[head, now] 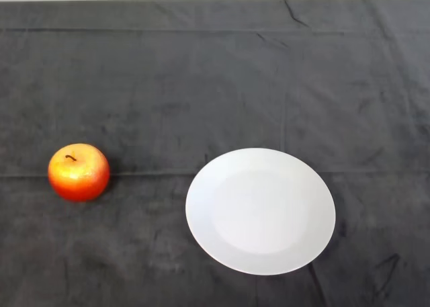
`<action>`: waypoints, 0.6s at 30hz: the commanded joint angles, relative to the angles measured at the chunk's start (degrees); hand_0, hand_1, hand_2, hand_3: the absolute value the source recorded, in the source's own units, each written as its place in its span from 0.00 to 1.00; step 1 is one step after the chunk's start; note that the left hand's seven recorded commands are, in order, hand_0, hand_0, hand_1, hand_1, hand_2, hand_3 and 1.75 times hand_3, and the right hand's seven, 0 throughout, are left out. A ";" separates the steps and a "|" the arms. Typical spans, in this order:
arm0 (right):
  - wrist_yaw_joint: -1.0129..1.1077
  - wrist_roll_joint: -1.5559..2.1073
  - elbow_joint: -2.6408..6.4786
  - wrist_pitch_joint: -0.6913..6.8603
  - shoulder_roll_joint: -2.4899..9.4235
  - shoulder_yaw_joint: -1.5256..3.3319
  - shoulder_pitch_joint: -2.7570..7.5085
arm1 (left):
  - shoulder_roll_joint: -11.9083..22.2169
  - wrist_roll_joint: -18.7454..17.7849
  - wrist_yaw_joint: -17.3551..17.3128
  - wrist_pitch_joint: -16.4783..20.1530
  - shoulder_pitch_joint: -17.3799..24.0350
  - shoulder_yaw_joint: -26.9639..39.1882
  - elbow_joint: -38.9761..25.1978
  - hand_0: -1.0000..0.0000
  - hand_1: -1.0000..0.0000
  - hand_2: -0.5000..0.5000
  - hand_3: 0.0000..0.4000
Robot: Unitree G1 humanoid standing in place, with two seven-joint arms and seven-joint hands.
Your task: Move the apple to the plate
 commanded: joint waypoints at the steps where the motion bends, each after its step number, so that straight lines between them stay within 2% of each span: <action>1: 0.28 0.97 -0.02 -0.22 -1.25 -0.84 -0.67 | -0.30 0.92 -0.39 -1.40 -2.41 1.05 1.53 1.00 1.00 0.50 0.00; 10: 0.28 0.96 -0.03 -0.23 -1.24 -0.85 -0.67 | -2.70 1.48 -3.49 -1.99 -3.89 0.17 0.47 1.00 1.00 0.50 0.00; 18: 0.27 0.96 -0.06 -0.23 -1.22 -0.85 -0.66 | -5.12 0.23 -11.10 -2.64 -4.81 -0.32 -1.10 1.00 1.00 0.50 0.00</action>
